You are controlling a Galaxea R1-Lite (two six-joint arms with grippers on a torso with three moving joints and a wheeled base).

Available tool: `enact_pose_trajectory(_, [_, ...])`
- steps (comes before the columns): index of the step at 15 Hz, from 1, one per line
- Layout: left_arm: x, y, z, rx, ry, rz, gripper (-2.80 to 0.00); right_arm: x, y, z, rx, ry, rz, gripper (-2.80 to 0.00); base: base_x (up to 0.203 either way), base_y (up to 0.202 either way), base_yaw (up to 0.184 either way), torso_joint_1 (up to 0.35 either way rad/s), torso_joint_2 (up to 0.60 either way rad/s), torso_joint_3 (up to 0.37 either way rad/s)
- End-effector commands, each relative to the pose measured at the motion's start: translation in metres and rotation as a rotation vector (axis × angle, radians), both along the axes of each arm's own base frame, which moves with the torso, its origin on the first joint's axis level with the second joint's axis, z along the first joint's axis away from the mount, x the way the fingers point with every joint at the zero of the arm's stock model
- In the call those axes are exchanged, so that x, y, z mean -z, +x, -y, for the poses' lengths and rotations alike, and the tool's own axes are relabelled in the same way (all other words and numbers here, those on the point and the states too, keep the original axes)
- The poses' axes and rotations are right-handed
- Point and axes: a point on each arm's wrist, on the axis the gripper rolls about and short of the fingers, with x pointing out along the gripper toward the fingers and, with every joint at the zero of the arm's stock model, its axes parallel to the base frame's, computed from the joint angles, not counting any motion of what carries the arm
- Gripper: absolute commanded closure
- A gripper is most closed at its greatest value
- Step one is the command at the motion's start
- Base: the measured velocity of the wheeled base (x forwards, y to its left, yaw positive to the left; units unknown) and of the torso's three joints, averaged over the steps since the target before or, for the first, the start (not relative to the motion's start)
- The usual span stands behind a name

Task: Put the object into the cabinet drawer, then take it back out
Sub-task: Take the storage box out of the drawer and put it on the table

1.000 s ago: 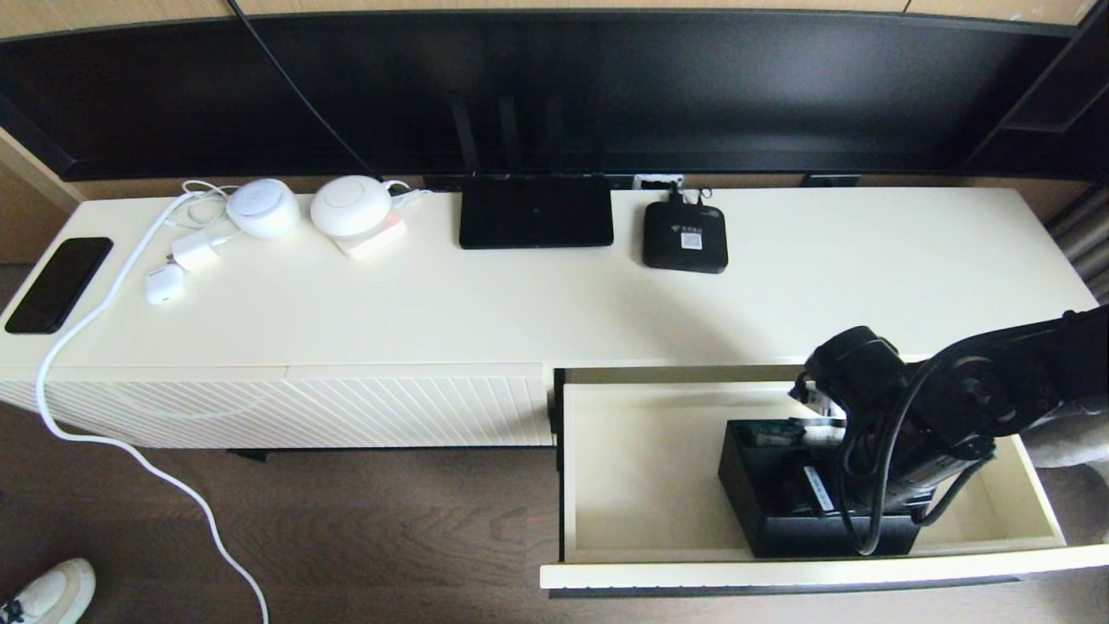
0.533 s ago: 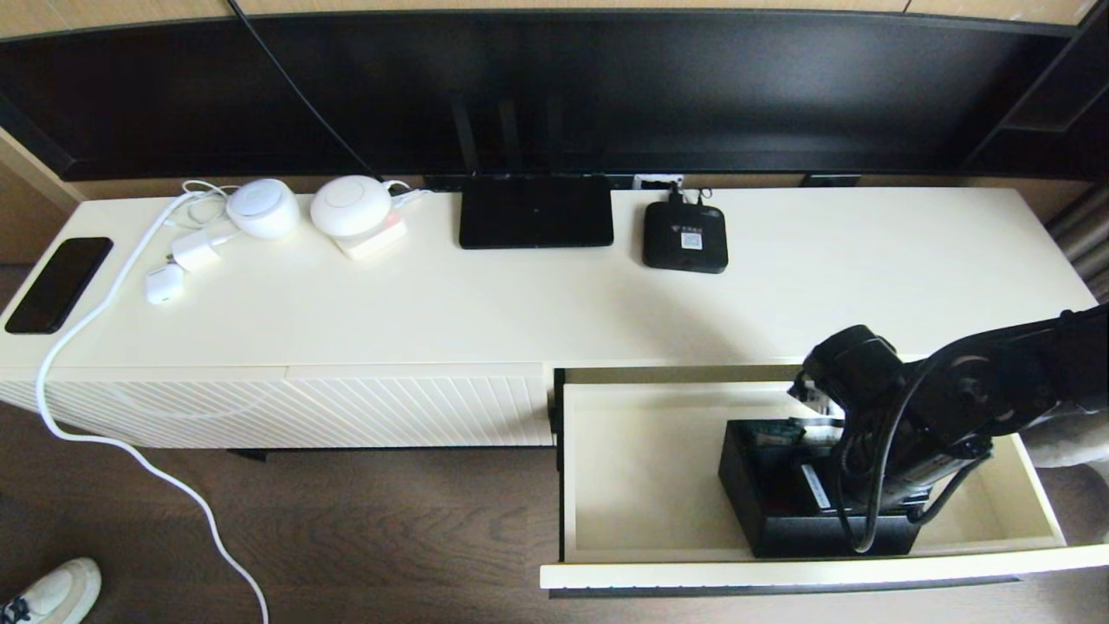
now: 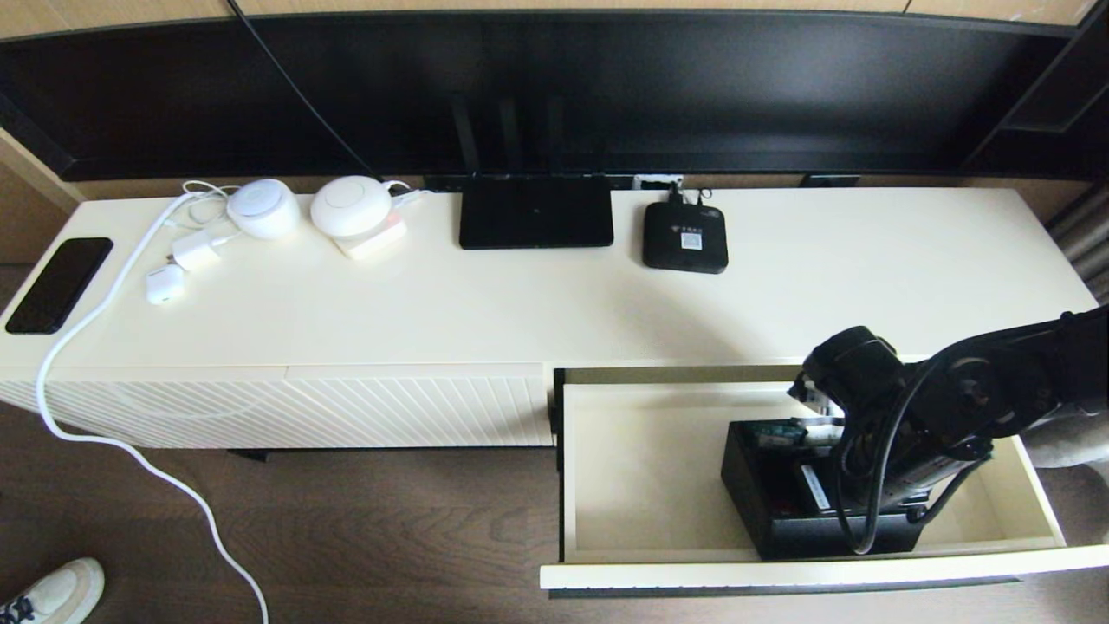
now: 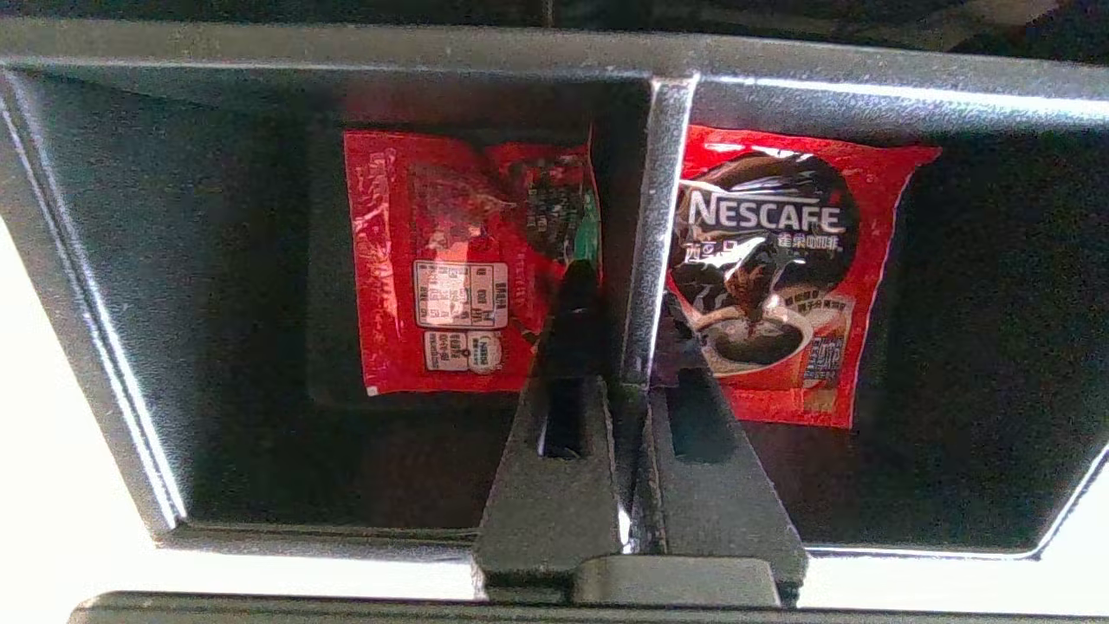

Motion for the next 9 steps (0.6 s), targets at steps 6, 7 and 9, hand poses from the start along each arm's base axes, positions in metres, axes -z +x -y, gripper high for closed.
enact_pose_trajectory(6, [0.000,0.000,0.000,0.000,0.000,0.000,0.00,-0.025,-0.010,0.003,0.003,0.011,0.077,0.00,0.000,0.000,0.000,0.000,0.00,0.000])
enact_pose_trajectory(7, [0.000,0.000,0.000,0.000,0.000,-0.001,0.00,-0.029,-0.012,0.004,0.002,0.012,0.089,0.00,0.000,0.000,0.000,0.000,0.00,0.000])
enact_pose_trajectory(9, [0.000,0.000,0.000,0.000,0.000,-0.001,0.00,-0.035,-0.016,0.005,0.001,0.015,0.105,0.00,0.000,0.000,0.000,0.000,0.00,0.000])
